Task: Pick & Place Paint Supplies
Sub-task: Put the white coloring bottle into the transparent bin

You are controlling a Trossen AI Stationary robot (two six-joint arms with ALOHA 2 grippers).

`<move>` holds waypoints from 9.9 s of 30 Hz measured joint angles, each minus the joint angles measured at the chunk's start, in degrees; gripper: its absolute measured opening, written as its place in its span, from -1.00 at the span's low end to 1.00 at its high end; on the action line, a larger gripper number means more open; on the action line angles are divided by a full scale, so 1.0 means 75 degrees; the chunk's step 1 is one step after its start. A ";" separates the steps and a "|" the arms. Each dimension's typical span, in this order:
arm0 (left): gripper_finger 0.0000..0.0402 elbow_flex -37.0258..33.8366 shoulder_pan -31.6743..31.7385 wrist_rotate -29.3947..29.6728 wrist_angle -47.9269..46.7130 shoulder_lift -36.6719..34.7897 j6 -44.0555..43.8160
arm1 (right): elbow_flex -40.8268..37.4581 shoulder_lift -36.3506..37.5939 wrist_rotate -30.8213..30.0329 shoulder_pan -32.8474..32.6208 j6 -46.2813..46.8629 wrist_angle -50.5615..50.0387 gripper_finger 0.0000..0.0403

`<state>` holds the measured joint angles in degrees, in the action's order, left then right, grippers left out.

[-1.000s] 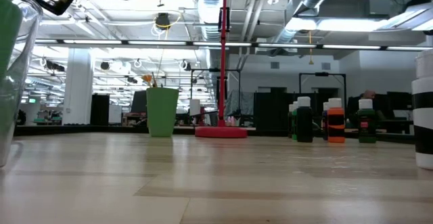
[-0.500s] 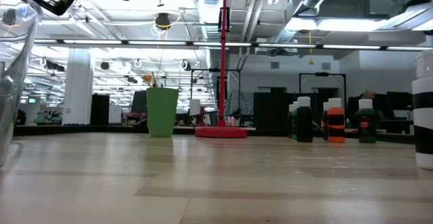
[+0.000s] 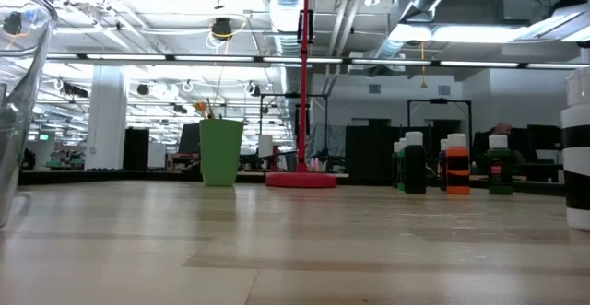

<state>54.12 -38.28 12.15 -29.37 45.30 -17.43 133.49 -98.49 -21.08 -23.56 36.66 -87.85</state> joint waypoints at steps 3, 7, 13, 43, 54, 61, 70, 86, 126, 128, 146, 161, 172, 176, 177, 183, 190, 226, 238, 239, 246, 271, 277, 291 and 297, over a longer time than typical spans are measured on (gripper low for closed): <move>-0.15 0.0352 0.0000 0.0446 0.0000 -0.0001 0.0000 | -0.0134 -0.0136 0.0012 0.0063 0.0751 -0.0225 0.06; -0.12 0.0546 0.0002 0.0905 -0.0010 0.0003 -0.0005 | -0.0616 -0.0229 0.0384 -0.0035 0.1365 -0.0302 0.06; -0.04 0.0555 0.0294 0.1803 -0.0006 0.0087 -0.0175 | -0.1710 -0.0374 0.1745 -0.0071 0.2193 -0.0294 0.06; 0.10 0.0555 0.3902 -0.1703 0.1360 0.1765 0.0685 | -0.6441 -0.0157 0.3290 -0.1159 0.2438 0.1657 0.29; 0.21 0.0544 0.3902 -0.1686 0.1394 0.1506 0.0670 | -0.7126 -0.0146 0.3296 -0.1079 0.2378 0.2906 0.36; 0.19 0.0544 0.3902 -0.1686 0.1368 0.1413 0.0669 | -0.7574 -0.0146 0.3292 -0.1055 0.2437 0.3167 0.36; 0.16 0.0544 0.3902 -0.1685 0.1367 0.1340 0.0676 | -0.7967 -0.0146 0.3241 -0.0987 0.2318 0.3781 0.36; 0.13 0.0544 0.3902 -0.1683 0.1362 0.1285 0.0688 | -0.7969 -0.0146 0.3257 -0.0828 0.2086 0.3809 -0.45; 0.09 0.0547 0.3899 -0.1682 0.0651 0.0126 0.0383 | -0.3794 -0.2383 0.2800 0.2882 -0.2758 0.4849 -0.44; 0.09 0.0548 0.3896 -0.1684 0.0628 0.0099 0.0259 | -0.3087 -0.2822 0.2809 0.2816 -0.2996 0.4648 -0.44; 0.09 0.0549 0.3826 -0.1686 0.0427 -0.0294 0.0203 | 0.0073 -0.5354 0.2804 0.2443 -0.3706 0.2264 -0.44; 0.09 0.0549 0.3826 -0.1683 0.0130 -0.0291 0.0201 | 0.0070 -0.5407 0.2786 0.2367 -0.3741 0.2427 -0.20; 0.09 0.0547 0.3826 -0.1032 -0.0483 0.0134 0.0358 | 0.0079 -0.3885 0.2809 0.2327 -0.3138 0.1704 0.06; 0.09 0.0544 0.3860 -0.0998 -0.0478 0.0894 0.0729 | 0.0075 -0.3019 0.2652 0.2129 -0.2496 0.1031 0.07; 0.09 0.0544 0.3876 -0.0998 -0.0478 0.1180 0.0824 | 0.0073 -0.2813 0.2538 0.2040 -0.2327 0.0845 0.07; 0.09 0.0544 0.3960 -0.1230 -0.0465 0.2835 0.1418 | 0.0070 -0.1989 0.1588 0.1445 -0.1465 0.0072 0.03; 0.15 0.0541 0.3960 -0.2026 0.0190 0.4305 0.2065 | 0.0064 -0.1767 0.1132 0.1026 -0.0818 -0.0292 0.01; 0.26 0.0311 0.4266 -0.1986 0.1173 0.5857 0.2938 | 0.0017 -0.1778 0.1081 0.0584 -0.0611 -0.0289 -0.06; 0.18 0.0311 0.4299 -0.1957 0.1330 0.6082 0.2949 | 0.0015 -0.1781 0.1081 0.0578 -0.0614 -0.0286 -0.08; 0.17 0.0311 0.4299 -0.1957 0.1335 0.6082 0.2949 | 0.0015 -0.1781 0.1081 0.0575 -0.0614 -0.0289 -0.08; -0.10 0.0311 0.4299 -0.1960 0.1271 0.6082 0.2949 | 0.0015 -0.1781 0.1084 0.0569 -0.0655 -0.0289 -0.11; -0.51 0.0306 0.4265 -0.2059 0.0262 0.4821 0.2208 | 0.0015 -0.1781 0.1084 0.0569 -0.0684 -0.0289 -0.18; -0.52 0.0308 0.3939 -0.2443 -0.0504 0.2940 0.1642 | 0.0015 -0.1781 0.1084 0.0569 -0.0687 -0.0288 -0.19; -0.48 0.0316 0.1788 -0.2945 -0.0980 -0.0108 -0.0361 | 0.0015 -0.1781 0.1017 0.0665 -0.0657 -0.0280 -0.21; -0.48 0.0316 0.0321 -0.2645 -0.1439 -0.0223 -0.1583 | 0.0015 -0.1781 0.0997 0.0721 -0.0405 -0.0252 -0.22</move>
<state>56.49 -35.87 -7.68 -40.16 43.62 -29.30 133.60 -111.85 -13.61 -18.15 33.62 -89.74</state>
